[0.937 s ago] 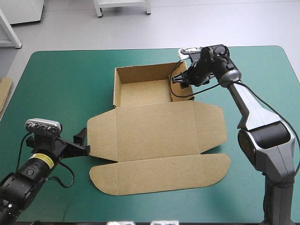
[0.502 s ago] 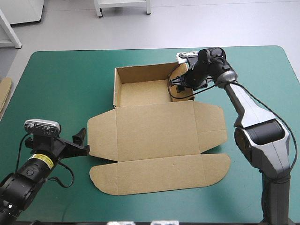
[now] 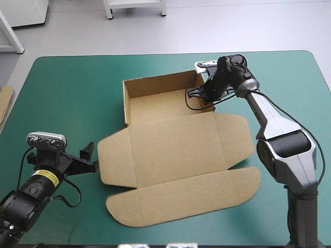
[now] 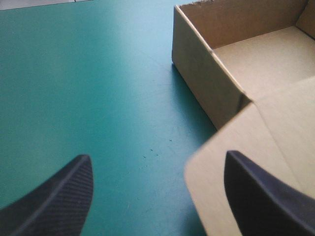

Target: Fold the box

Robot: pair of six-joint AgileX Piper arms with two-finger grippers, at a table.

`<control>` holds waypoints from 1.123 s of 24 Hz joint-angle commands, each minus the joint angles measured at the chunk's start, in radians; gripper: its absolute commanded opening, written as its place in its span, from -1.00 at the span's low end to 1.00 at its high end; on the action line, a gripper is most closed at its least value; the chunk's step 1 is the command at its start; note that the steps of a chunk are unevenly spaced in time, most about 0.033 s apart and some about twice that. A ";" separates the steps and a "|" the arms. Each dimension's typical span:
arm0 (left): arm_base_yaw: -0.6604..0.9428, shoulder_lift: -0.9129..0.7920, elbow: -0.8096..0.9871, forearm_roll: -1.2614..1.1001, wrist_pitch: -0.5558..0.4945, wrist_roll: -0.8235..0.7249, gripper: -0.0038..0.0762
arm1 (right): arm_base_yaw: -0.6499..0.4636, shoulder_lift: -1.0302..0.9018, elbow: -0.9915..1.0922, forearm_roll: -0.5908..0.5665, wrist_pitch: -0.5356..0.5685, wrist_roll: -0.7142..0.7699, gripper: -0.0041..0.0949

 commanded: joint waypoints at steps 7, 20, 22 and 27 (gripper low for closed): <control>-0.004 -0.005 -0.028 0.054 -0.058 -0.013 0.42 | -0.035 -0.065 -0.031 -0.056 0.070 0.007 -0.92; -0.004 -0.005 -0.028 0.054 -0.059 -0.013 0.42 | -0.268 -0.099 0.014 0.003 0.073 -0.047 -0.92; -0.004 -0.005 -0.028 0.054 -0.059 -0.013 0.42 | -0.311 -0.115 0.048 0.003 0.073 -0.055 -0.92; -0.004 -0.005 -0.028 0.059 -0.068 -0.013 0.41 | -0.402 -0.145 0.114 0.001 0.073 -0.063 -0.92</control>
